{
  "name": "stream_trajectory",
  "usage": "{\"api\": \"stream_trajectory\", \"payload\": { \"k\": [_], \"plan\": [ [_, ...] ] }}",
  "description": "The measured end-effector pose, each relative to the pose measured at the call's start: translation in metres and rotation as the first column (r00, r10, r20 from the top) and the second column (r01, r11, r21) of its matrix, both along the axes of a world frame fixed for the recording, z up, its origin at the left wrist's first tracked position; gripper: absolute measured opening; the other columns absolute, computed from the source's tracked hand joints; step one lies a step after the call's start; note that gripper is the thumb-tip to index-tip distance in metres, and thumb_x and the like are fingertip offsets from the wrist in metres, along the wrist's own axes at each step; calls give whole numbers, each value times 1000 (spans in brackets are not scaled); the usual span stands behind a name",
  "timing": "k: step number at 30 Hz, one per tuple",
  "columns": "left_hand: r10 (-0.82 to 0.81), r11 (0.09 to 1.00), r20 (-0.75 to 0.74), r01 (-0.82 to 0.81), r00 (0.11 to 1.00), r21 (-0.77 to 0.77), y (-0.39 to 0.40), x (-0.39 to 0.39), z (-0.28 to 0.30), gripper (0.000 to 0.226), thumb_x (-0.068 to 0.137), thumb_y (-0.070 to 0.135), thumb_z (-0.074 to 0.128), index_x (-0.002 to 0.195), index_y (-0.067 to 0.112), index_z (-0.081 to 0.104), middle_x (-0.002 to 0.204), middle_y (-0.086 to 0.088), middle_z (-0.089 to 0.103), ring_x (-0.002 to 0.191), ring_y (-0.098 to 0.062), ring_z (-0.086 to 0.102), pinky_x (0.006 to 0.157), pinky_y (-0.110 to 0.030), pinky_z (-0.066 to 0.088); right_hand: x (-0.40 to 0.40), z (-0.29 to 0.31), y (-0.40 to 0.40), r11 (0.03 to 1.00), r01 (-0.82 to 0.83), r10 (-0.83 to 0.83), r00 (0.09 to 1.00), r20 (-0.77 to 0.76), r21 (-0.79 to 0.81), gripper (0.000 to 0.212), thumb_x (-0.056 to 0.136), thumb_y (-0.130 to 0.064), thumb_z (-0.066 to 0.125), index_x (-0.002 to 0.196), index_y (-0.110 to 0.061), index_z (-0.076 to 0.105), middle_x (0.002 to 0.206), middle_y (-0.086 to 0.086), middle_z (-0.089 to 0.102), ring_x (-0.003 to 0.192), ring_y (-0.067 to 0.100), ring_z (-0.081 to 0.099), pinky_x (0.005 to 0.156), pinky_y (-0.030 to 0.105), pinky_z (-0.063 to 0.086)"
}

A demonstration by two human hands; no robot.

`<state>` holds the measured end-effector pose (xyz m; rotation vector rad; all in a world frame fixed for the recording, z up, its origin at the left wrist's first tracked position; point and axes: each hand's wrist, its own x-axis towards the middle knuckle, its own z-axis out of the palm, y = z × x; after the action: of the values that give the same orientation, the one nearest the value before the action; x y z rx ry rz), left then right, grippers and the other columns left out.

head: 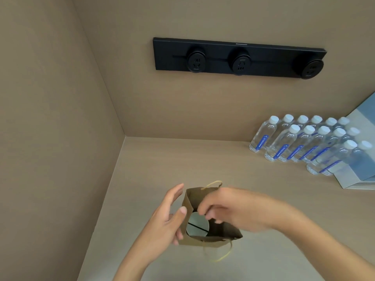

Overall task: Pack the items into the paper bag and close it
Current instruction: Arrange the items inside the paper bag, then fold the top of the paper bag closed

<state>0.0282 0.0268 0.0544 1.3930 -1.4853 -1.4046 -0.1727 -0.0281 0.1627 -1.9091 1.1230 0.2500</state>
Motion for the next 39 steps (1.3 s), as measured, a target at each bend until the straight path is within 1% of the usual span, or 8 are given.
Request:
{"api": "stream_trajectory", "payload": {
  "k": [3, 6, 8, 12, 20, 27, 34, 39],
  "plan": [
    [14, 1000, 34, -15, 999, 12, 3, 13, -8, 46, 82, 2, 44, 110, 39, 48, 135, 41, 47, 57, -15, 60, 58, -32, 54, -66, 6, 28, 886, 462, -435, 799, 415, 39, 33, 92, 1, 51, 91, -25, 71, 80, 3, 74, 66, 9, 63, 64, 16, 50],
    [-57, 998, 184, 52, 981, 31, 7, 19, -14, 43, 71, 4, 58, 100, 32, 42, 148, 40, 29, 55, -7, 52, 62, -26, 50, -102, -46, 58, 716, 694, -624, 682, 381, -69, 38, 77, 10, 67, 80, -27, 69, 101, -1, 73, 47, 12, 49, 50, 17, 41],
    [-96, 995, 248, 84, 964, 61, 5, 14, -17, 49, 65, 17, 68, 103, 33, 43, 146, 47, 23, 53, -4, 49, 56, -16, 47, -94, -81, 70, 741, 672, -631, 704, 324, -16, 37, 70, 9, 74, 85, -24, 66, 140, -10, 47, 46, 13, 50, 54, 20, 44],
    [-82, 997, 192, 78, 978, 30, -6, -6, -22, 46, 64, 19, 76, 100, 30, 51, 144, 42, 33, 57, -4, 49, 57, -12, 44, -68, -114, 65, 763, 646, -576, 670, 469, 14, 27, 73, -3, 75, 90, -24, 69, 150, -35, 17, 50, 11, 54, 57, 19, 45],
    [141, 990, 23, -140, 990, -33, -17, -19, -31, 34, 86, -9, 61, 85, 21, 76, 114, 11, 66, 61, -17, 60, 56, -25, 49, -42, -125, 39, 671, 726, -654, 484, 582, 151, 19, 85, 10, 57, 68, 8, 63, 129, 1, 63, 56, 12, 65, 54, 25, 50],
    [398, 918, -196, -389, 896, 83, -15, -19, -32, 32, 90, -16, 42, 76, 13, 43, 96, -13, 78, 90, -21, 69, 79, -25, 50, -33, -133, 35, 464, 708, -784, 48, 619, 533, 16, 92, 0, 52, 77, -5, 57, 101, 18, 74, 95, 31, 68, 84, 49, 55],
    [273, 960, 7, -273, 962, 70, -16, -24, -38, 50, 71, -9, 76, 98, 30, 60, 103, -6, 65, 78, -14, 63, 74, -37, 56, -19, -138, 34, 614, 765, -722, 446, 529, 193, 51, 75, 6, 72, 117, -22, 61, 109, -5, 56, 62, 13, 48, 64, 25, 49],
    [299, 954, 181, -300, 937, -23, -14, -22, -51, 51, 71, -4, 80, 95, 39, 65, 95, 11, 61, 59, -1, 50, 61, -12, 46, -17, -157, 40, 558, 825, -753, 460, 471, 86, 52, 77, 2, 72, 119, -27, 61, 71, -5, 51, 59, 14, 47, 58, 16, 44]
  ]
}}
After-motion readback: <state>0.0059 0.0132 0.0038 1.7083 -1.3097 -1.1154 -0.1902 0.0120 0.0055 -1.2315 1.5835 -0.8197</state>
